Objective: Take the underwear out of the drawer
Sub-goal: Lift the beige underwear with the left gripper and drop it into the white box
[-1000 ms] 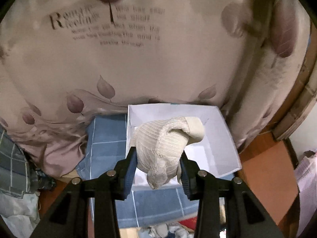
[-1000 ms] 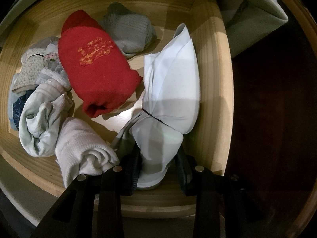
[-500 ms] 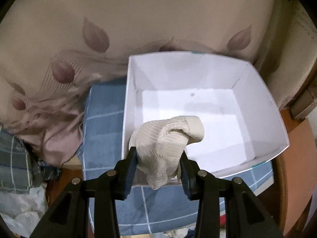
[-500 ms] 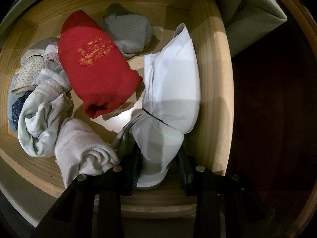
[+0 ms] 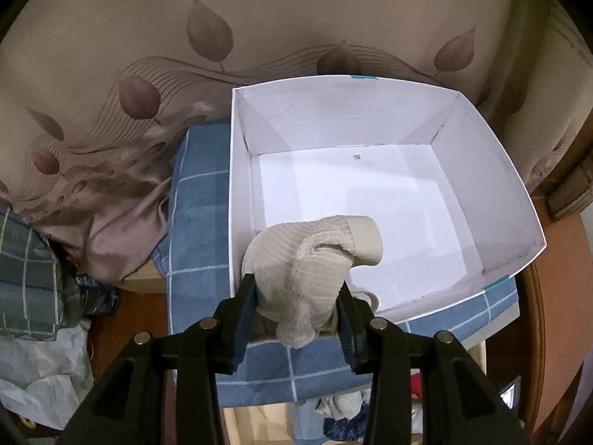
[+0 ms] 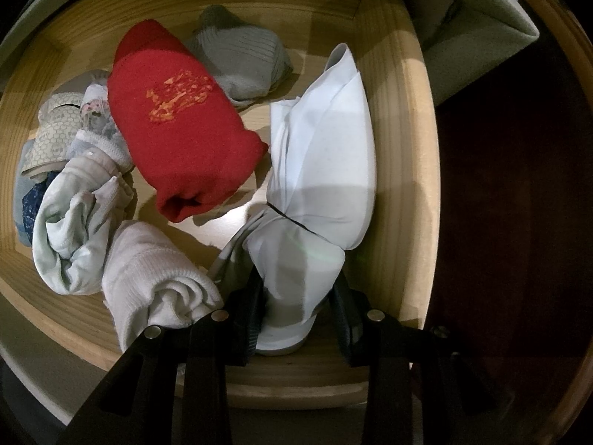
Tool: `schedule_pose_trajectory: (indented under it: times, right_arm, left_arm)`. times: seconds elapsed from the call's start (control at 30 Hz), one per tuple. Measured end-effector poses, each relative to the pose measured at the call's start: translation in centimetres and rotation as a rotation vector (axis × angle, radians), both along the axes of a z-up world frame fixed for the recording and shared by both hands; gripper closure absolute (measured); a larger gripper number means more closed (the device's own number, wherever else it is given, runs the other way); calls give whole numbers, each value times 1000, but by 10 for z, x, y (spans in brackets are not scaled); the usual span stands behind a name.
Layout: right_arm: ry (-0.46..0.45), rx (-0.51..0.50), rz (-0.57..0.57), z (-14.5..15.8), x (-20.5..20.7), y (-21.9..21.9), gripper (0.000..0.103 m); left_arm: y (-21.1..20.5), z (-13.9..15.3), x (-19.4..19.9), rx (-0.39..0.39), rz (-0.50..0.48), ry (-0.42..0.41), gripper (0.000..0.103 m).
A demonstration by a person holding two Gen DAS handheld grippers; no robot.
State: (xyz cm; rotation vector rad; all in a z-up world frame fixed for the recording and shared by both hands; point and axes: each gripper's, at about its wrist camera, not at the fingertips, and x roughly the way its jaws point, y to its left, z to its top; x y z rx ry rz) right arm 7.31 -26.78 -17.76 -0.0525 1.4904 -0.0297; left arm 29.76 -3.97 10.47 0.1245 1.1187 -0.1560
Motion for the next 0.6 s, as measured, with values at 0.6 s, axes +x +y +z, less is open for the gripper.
schedule_pose_trajectory:
  times: [0.6]
  right_arm:
    - [-11,56,-1,14,19,-22,74]
  left_arm:
    - [17,4,-27,13,30,4,57]
